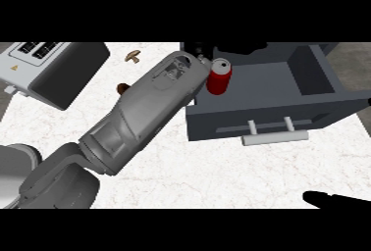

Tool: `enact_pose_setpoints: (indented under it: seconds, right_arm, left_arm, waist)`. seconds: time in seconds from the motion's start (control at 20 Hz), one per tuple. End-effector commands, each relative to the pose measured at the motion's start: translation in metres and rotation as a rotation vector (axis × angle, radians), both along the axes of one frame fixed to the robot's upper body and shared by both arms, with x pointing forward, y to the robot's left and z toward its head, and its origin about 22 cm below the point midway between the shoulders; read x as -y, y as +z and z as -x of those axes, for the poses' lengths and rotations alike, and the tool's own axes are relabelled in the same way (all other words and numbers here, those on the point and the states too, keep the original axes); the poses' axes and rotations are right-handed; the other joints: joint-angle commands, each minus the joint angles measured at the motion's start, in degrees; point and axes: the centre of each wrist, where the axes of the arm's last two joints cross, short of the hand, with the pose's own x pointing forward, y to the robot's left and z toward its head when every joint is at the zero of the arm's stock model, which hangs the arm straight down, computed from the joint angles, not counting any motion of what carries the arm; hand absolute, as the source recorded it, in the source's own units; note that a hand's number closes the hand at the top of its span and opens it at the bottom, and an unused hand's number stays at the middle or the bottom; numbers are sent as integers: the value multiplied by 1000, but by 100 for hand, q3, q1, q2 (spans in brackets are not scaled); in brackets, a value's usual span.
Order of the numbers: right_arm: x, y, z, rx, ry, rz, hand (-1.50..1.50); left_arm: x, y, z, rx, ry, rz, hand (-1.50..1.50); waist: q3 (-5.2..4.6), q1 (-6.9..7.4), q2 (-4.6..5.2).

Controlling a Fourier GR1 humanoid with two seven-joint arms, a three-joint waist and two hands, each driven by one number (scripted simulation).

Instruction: Pick up the can, place it into the drawer and close the drawer

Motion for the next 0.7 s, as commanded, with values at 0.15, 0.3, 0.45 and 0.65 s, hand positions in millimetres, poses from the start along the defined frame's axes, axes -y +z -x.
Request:
enact_pose_setpoints:
  seconds: [0.15,0.3,0.45,0.65]
  right_arm:
    - [-14,-1,-5,9,-49,287,-150]
    - [-26,-4,-21,6,-89,392,-150]
    - [-26,-21,-46,-16,-108,503,-150]
    - [-49,-55,-56,-52,-119,584,-150]
  left_arm:
    - [6,1,6,41,32,9,-150]
    - [6,7,2,45,26,-7,-150]
    - [11,14,6,15,-11,20,-150]
    - [8,16,3,17,18,38,-150]
  waist:
    - [-1,132,-62]
    - [-6,343,-77]
    - [-5,514,-111]
    - [-3,500,-112]
